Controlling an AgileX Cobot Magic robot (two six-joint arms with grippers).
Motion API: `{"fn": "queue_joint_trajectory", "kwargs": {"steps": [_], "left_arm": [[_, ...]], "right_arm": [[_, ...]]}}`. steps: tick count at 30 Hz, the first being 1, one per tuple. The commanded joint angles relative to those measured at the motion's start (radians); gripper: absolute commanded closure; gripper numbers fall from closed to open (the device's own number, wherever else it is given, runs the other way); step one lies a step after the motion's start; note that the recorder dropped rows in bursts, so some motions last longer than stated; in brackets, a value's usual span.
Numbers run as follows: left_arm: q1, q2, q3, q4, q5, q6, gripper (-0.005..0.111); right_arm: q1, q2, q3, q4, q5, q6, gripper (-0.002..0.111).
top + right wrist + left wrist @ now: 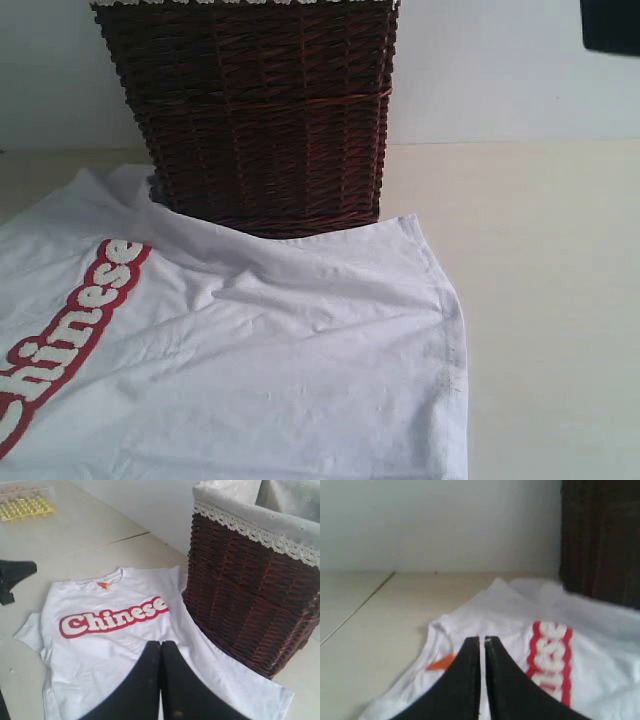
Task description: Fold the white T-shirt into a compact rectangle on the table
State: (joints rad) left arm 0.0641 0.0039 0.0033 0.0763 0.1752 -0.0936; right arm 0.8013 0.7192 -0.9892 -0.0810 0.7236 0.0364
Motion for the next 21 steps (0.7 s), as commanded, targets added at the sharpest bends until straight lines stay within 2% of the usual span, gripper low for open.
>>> {"fn": "queue_joint_trajectory", "kwargs": {"steps": [1, 10, 13, 16, 19, 21], "left_arm": [[-0.005, -0.004, -0.003, -0.103, -0.302, -0.247, 0.100], [-0.005, -0.004, -0.003, -0.103, -0.672, -0.296, 0.100], [-0.005, -0.004, -0.003, -0.098, -0.819, -0.421, 0.100], [-0.005, -0.004, -0.046, -0.049, -0.713, -0.540, 0.105], [-0.005, 0.051, -0.205, 0.159, -0.497, -0.598, 0.107], [-0.008, 0.130, -0.326, 0.376, -0.384, -0.781, 0.107]], "right_arm": [[0.001, -0.041, 0.045, -0.054, 0.001, 0.027, 0.108], [0.001, -0.044, 0.047, -0.144, 0.007, 0.070, 0.108], [0.001, -0.044, 0.047, -0.164, -0.002, 0.092, 0.108], [0.001, -0.044, 0.047, -0.164, -0.034, 0.096, 0.108], [0.001, -0.044, 0.047, -0.166, -0.043, 0.096, 0.108], [0.001, -0.044, 0.047, -0.166, -0.043, 0.096, 0.108]]}}
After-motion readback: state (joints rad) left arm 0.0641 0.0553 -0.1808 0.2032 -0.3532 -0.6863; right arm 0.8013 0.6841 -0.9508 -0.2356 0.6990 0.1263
